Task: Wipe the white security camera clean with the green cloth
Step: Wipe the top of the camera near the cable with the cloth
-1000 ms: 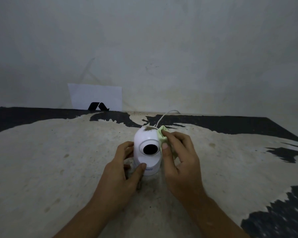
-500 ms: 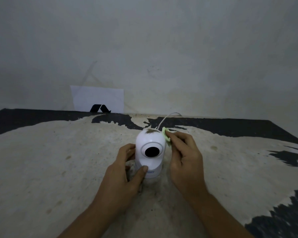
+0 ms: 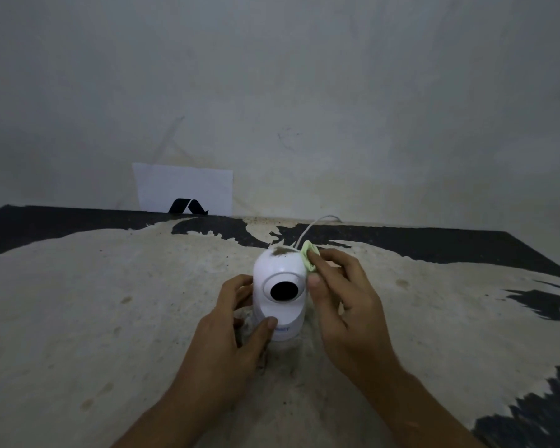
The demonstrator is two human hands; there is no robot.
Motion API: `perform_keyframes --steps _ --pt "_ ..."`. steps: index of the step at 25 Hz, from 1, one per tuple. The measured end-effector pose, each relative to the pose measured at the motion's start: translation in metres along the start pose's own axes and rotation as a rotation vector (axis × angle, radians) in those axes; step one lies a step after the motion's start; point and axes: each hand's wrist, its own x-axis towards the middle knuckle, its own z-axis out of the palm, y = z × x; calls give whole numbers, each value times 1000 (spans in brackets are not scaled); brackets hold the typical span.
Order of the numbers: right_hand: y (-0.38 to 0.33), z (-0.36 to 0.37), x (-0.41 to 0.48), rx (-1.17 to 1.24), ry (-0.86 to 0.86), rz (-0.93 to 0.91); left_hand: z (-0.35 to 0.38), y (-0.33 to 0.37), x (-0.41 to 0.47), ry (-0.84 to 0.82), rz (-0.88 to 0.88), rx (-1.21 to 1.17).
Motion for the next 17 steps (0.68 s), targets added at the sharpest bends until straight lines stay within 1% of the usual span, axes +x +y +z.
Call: perform_keyframes --steps 2,4,6,8,9,10,12,13,14,15,17 --pt "4 2 1 -24 73 -43 -1 1 0 1 -3 9" --pt "6 1 2 -47 108 -59 -1 1 0 1 -4 23" --pt "4 1 -1 -97 104 -152 0 1 0 0 -12 22" --pt "2 3 -3 -157 58 -260 1 1 1 6 -19 23" --pt "4 4 -3 -165 51 -260 1 1 1 9 -16 26" --pt "7 5 -1 -157 60 -215 1 1 1 13 -8 30" --pt "16 7 3 -140 78 -57 0 1 0 19 2 31" --pt "20 6 3 -142 69 2 0 1 -1 20 4 25" --pt "22 6 2 -145 61 20 0 2 -1 16 3 20" --pt "21 5 1 -145 67 -3 -1 3 -1 11 4 16" --pt "11 4 0 -174 88 -131 0 4 1 8 -2 11"
